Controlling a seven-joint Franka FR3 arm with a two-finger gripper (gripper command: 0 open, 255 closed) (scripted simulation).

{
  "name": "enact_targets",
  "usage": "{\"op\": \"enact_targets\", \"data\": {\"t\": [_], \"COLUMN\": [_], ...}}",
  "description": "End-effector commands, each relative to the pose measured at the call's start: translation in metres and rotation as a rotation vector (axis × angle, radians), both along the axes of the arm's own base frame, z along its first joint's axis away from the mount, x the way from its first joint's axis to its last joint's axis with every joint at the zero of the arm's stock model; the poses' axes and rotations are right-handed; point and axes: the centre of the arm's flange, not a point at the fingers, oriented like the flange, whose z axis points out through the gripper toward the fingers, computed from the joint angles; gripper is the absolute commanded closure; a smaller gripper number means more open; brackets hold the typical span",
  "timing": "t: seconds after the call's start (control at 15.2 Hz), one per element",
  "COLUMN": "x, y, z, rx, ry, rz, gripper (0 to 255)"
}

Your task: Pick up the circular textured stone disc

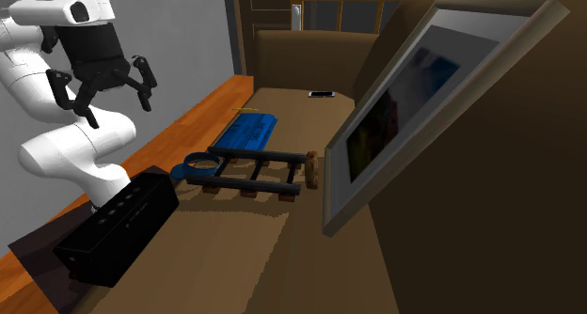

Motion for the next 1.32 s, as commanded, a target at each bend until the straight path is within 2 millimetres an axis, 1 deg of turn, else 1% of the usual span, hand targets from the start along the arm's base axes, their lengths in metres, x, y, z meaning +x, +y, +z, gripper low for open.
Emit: {"op": "enact_targets", "data": {"t": [0.0, 0.26, 0.59, 0.92, 1.25], "x": [0.000, 0.018, 0.048, 0.085, 0.128], "y": [0.000, 0.043, 0.093, 0.139, 0.178], "z": [0.000, -0.020, -0.044, -0.068, -0.091], "rx": [0.000, 0.018, 0.041, 0.063, 0.086], "ry": [0.000, 0.006, 0.013, 0.020, 0.027], "rz": [0.000, -0.123, -0.277, -0.432, -0.586], "gripper": [0, 0, 0, 0, 0]}}
